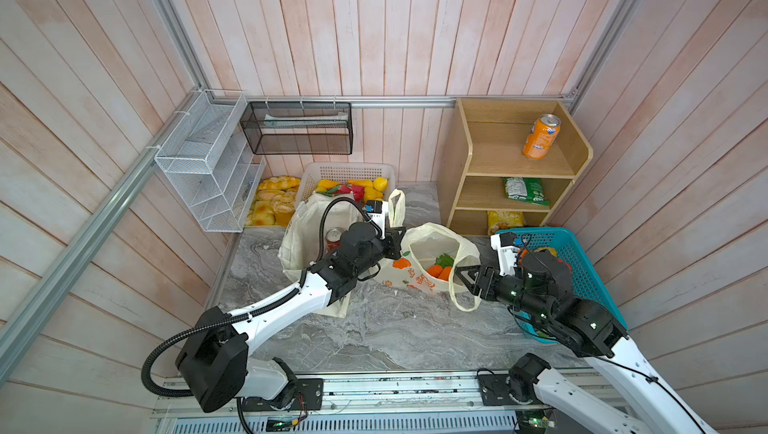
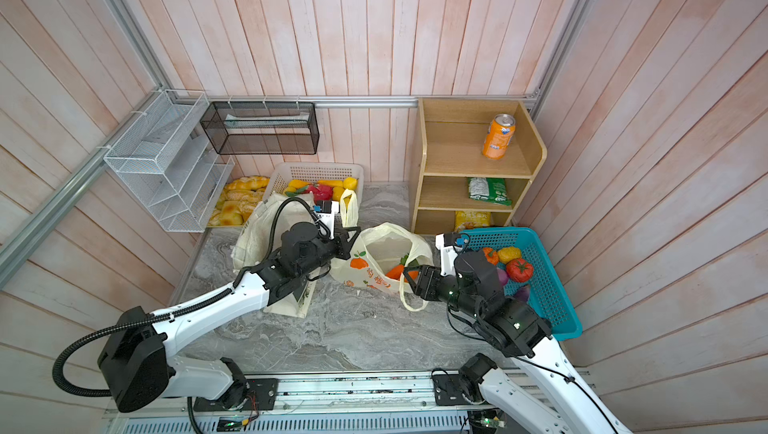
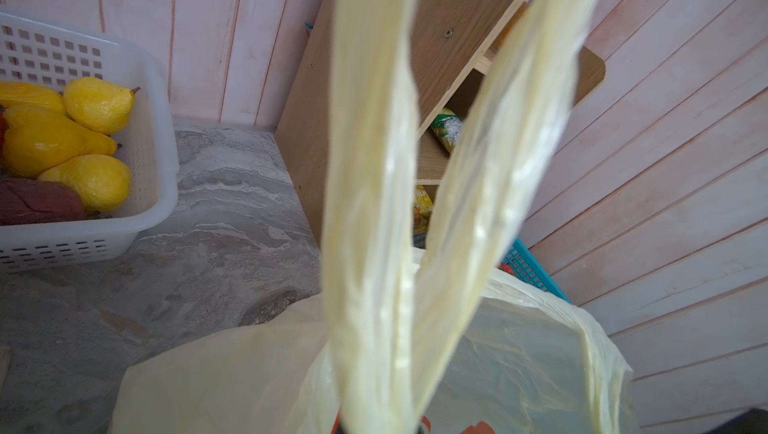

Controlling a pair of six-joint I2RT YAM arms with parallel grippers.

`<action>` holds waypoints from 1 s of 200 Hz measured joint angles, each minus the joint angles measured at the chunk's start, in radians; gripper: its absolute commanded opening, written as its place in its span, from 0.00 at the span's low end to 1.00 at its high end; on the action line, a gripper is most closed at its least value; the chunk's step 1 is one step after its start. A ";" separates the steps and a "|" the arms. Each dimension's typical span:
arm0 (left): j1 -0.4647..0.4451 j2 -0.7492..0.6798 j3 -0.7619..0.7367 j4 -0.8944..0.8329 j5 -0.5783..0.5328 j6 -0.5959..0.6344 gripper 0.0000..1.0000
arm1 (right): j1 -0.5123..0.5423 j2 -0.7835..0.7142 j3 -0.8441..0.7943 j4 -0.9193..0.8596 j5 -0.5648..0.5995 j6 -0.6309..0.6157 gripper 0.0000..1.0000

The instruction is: Place the mixed food into the grocery bags and tie them

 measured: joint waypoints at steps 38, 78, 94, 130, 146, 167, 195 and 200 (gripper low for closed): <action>0.027 0.027 0.029 -0.025 0.005 -0.009 0.00 | 0.100 0.031 0.009 -0.026 0.069 0.001 0.54; 0.042 0.032 0.037 -0.035 0.015 -0.012 0.00 | 0.260 0.105 0.074 -0.071 0.175 0.008 0.56; 0.046 0.032 0.037 -0.039 0.016 -0.015 0.00 | 0.333 0.153 0.113 -0.096 0.229 0.012 0.57; 0.051 0.032 0.039 -0.051 0.016 -0.015 0.00 | 0.498 0.301 0.208 -0.187 0.378 0.036 0.61; 0.054 0.032 0.042 -0.057 0.019 -0.015 0.00 | 0.556 0.370 0.247 -0.243 0.447 0.062 0.62; 0.057 0.032 0.049 -0.063 0.023 -0.015 0.00 | 0.609 0.442 0.284 -0.319 0.523 0.100 0.62; 0.059 0.032 0.053 -0.070 0.023 -0.015 0.00 | 0.632 0.497 0.290 -0.383 0.576 0.135 0.50; 0.059 0.032 0.053 -0.071 0.023 -0.015 0.00 | 0.634 0.500 0.290 -0.391 0.582 0.138 0.46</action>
